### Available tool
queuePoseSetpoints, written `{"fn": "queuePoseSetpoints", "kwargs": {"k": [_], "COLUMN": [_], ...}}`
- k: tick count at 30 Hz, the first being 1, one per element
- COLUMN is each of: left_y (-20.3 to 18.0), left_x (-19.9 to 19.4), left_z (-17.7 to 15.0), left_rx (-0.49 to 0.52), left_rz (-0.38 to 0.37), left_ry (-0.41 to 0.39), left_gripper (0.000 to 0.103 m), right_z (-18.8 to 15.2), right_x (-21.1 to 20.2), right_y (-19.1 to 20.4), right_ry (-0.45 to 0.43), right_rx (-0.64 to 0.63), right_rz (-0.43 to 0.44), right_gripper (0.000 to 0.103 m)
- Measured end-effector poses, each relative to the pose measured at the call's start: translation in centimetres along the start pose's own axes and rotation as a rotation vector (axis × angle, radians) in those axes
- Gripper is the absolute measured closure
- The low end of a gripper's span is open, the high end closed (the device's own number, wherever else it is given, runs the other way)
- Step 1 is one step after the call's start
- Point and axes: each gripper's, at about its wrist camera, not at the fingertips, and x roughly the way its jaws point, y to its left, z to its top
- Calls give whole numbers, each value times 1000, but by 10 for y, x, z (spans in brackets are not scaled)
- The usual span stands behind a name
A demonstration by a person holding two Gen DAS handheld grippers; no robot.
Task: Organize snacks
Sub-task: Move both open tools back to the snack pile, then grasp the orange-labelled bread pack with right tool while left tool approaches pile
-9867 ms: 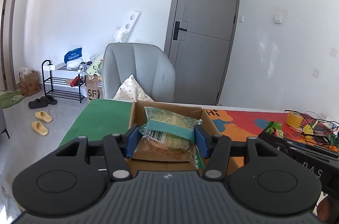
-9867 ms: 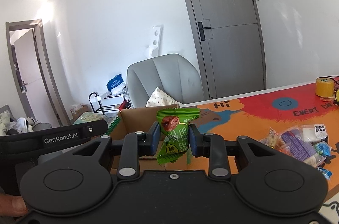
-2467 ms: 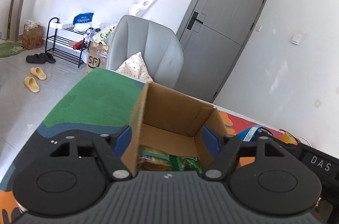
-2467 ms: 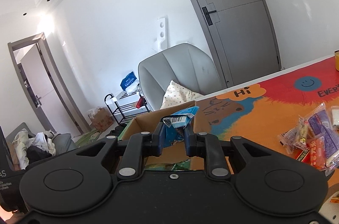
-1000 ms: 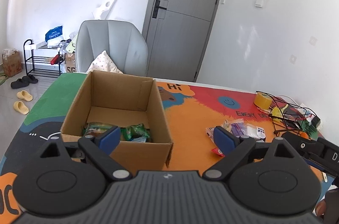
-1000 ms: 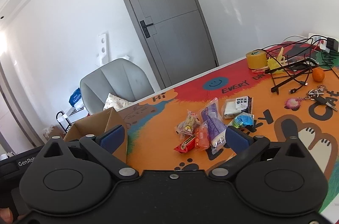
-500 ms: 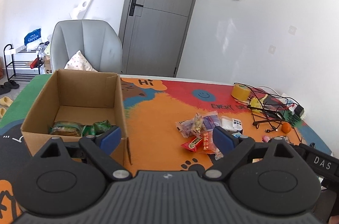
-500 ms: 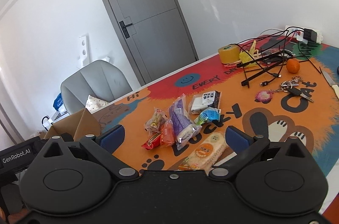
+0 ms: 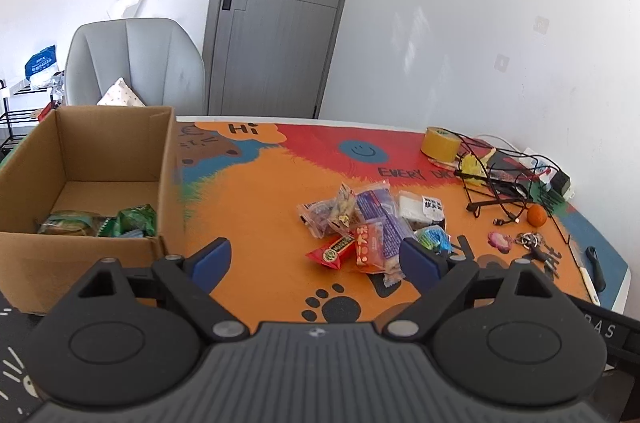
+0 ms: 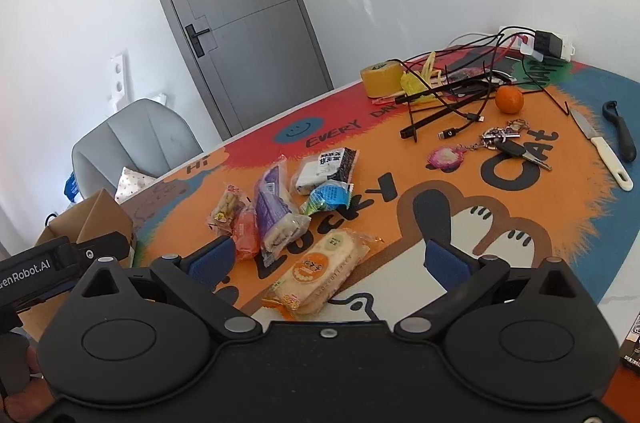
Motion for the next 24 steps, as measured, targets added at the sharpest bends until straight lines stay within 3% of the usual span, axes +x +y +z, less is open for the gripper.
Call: {"fn": "queuePoseSetpoints", "kwargs": {"k": [6, 15, 21, 24], "left_y": [-6, -1, -2, -6], "left_x": [17, 43, 58, 66], "left_z": [-8, -12, -10, -10], "left_rx": [4, -14, -19, -16], "left_rz": [-16, -7, 8, 8], "left_ry": [25, 53, 64, 71], "left_gripper": [19, 27, 30, 34], "right_z": [-7, -6, -8, -9], "right_x": [20, 52, 72, 76], "right_y": [-4, 4, 11, 10], "right_ry": [50, 73, 107, 108], "right_rx": [23, 41, 30, 18], "right_rz": [10, 21, 41, 40], "right_gripper": [4, 20, 38, 51]}}
